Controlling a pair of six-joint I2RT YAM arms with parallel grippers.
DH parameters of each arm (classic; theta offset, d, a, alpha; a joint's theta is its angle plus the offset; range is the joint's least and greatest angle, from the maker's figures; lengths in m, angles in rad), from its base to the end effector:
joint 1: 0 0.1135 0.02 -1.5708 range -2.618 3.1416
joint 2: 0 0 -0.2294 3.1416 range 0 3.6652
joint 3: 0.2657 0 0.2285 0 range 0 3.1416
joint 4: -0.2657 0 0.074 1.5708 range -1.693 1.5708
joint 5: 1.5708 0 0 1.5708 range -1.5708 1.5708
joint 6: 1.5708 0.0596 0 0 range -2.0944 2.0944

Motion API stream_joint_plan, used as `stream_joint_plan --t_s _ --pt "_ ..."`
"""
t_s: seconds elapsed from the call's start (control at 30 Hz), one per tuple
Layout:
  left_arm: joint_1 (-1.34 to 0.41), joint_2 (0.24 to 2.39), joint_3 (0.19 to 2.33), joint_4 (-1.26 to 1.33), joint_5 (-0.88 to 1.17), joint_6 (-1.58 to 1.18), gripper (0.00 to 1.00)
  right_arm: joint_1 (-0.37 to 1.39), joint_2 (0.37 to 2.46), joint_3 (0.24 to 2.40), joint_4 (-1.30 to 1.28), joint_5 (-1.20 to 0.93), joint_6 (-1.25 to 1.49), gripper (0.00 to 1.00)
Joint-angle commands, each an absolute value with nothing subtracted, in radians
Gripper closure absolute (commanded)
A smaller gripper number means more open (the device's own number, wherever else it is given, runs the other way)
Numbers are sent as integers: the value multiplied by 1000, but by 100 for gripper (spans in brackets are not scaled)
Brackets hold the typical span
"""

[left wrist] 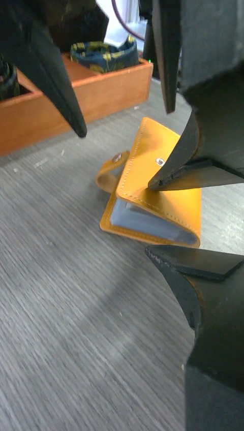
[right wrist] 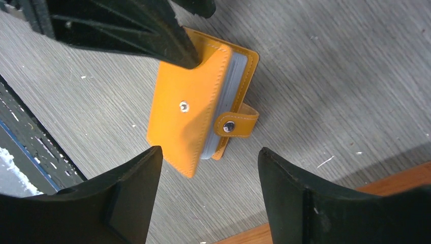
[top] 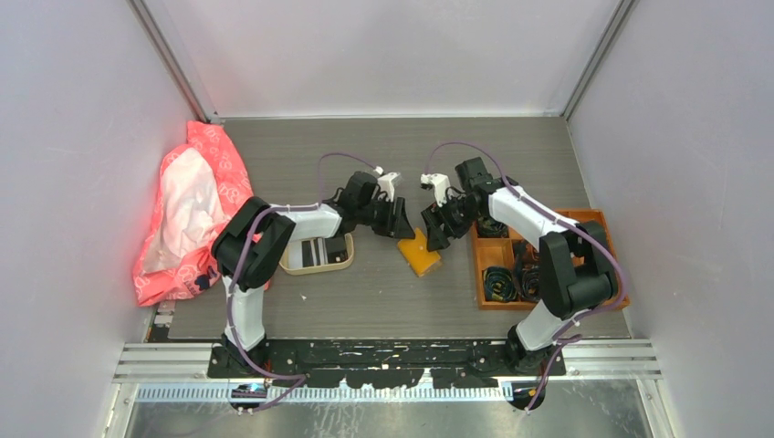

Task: Put the credit cards into the card holder
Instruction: Close the card holder at the center of the board.

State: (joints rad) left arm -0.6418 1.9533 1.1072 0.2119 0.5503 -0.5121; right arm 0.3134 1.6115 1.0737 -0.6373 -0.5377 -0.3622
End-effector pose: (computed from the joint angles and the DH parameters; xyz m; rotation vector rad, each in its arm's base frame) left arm 0.2995 -0.2628 0.1271 0.4893 2.3336 -1.2098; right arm 0.2738 0.1208 0.1658 -1.0157 2.4502 0.7165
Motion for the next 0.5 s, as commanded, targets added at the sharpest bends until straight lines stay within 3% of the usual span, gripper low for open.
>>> stream_joint_plan --t_s 0.0,0.3,0.47 --pt "-657 1987 1173 74 495 -439 57 321 1600 1121 -645 -522 -367 26" --pt "-689 1983 1159 19 446 -437 71 322 1599 1109 -627 -493 -371 34" --pt "-704 1955 1123 22 421 -441 72 343 1604 1101 -637 -475 -411 35"
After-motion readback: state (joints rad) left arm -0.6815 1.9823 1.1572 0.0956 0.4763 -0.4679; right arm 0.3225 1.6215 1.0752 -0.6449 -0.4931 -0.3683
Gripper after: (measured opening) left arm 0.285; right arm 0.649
